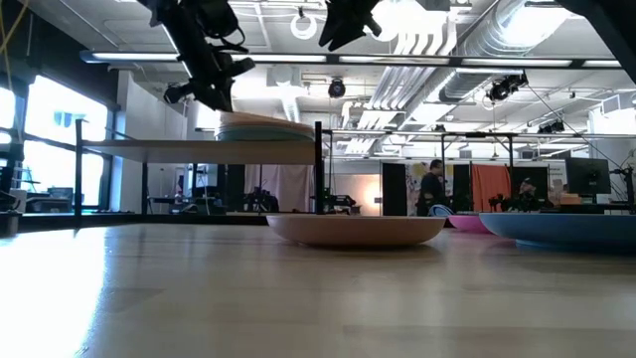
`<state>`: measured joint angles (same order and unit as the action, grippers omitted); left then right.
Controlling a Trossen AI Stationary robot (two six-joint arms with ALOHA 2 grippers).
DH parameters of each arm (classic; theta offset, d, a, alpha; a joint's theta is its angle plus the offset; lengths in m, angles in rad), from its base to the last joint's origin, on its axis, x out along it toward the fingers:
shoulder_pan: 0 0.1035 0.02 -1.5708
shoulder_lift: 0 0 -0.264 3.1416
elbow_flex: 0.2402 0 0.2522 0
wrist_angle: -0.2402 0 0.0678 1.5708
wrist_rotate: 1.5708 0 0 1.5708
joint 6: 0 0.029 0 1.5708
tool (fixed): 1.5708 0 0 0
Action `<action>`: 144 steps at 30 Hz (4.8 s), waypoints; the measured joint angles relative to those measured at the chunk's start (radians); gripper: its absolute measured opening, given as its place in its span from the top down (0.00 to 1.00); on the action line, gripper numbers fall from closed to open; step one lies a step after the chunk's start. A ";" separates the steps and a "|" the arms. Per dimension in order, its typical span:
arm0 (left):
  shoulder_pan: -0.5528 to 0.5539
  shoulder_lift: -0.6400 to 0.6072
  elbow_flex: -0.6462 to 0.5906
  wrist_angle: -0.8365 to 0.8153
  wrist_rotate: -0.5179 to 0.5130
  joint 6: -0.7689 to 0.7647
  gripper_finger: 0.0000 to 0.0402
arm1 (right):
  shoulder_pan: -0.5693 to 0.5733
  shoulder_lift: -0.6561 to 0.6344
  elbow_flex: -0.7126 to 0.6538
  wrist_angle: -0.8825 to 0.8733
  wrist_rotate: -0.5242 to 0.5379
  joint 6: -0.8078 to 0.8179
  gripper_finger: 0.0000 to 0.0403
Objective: Place and stack plates onto a shelf
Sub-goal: Stack the white plate on top of the gray plate on the shelf, then put the light pink plate on the shelf
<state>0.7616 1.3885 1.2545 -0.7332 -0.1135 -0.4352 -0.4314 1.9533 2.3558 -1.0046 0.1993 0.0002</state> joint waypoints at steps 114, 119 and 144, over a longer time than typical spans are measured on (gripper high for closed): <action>-0.386 -0.166 -0.001 -0.220 0.435 -0.007 0.75 | 0.157 0.003 -0.298 -0.490 -0.174 0.338 0.66; -0.448 -0.166 -0.001 -0.293 0.424 0.041 0.75 | 0.210 0.003 -0.434 -0.453 -0.176 0.456 0.66; -0.626 -0.166 -0.048 -0.309 0.301 0.053 0.75 | 0.396 0.002 -0.961 -0.022 -0.170 0.825 0.66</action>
<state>0.1361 1.2228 1.2068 -1.0424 0.1878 -0.3818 -0.0359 1.9549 1.3949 -1.0270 0.0296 0.8256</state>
